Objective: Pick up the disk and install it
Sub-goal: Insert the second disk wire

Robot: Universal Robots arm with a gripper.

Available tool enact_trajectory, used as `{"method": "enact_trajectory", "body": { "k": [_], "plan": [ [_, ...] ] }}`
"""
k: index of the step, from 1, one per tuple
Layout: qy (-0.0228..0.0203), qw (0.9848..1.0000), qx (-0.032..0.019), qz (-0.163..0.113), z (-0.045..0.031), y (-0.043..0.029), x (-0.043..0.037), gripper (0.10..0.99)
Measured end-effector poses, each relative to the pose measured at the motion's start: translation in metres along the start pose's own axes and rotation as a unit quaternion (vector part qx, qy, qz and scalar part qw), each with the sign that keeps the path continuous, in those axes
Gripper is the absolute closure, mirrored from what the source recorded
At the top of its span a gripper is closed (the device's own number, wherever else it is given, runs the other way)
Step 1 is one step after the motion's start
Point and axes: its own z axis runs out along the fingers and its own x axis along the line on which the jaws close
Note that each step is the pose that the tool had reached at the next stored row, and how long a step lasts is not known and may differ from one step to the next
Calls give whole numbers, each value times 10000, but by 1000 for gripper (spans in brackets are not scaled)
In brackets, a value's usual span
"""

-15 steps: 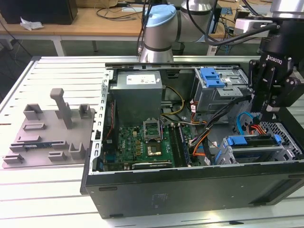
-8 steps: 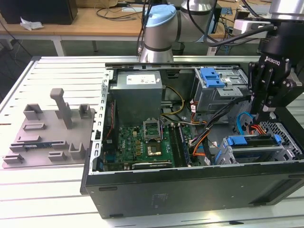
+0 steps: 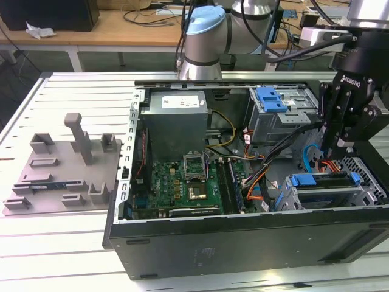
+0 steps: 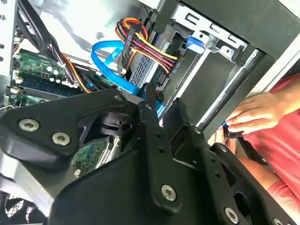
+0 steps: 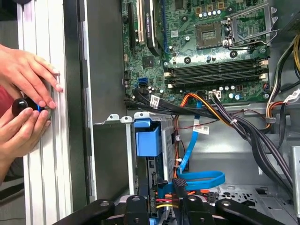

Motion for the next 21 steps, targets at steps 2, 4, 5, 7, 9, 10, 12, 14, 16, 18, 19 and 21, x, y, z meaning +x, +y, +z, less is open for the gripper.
{"method": "enact_trajectory", "body": {
  "k": [2,4,5,7,9,10,12,14,16,18,19,21],
  "plan": [
    [0,10000,-2,3,14,0,-4,749],
    [0,10000,-3,6,21,0,-6,761],
    [0,10000,-5,8,26,0,-8,898],
    [0,10000,-7,12,33,0,-10,925],
    [0,10000,-8,15,37,-1,-11,925],
    [0,10000,-9,17,39,-1,-12,925],
    [0,10000,-9,18,40,0,-12,925],
    [-38,10000,-10,16,45,4,5,925],
    [-103,9999,-11,15,50,4,25,925],
    [-155,9999,-11,13,54,4,43,925],
    [-172,9999,-11,13,57,3,51,925],
    [-220,9998,-10,12,67,1,83,925]
  ]
}}
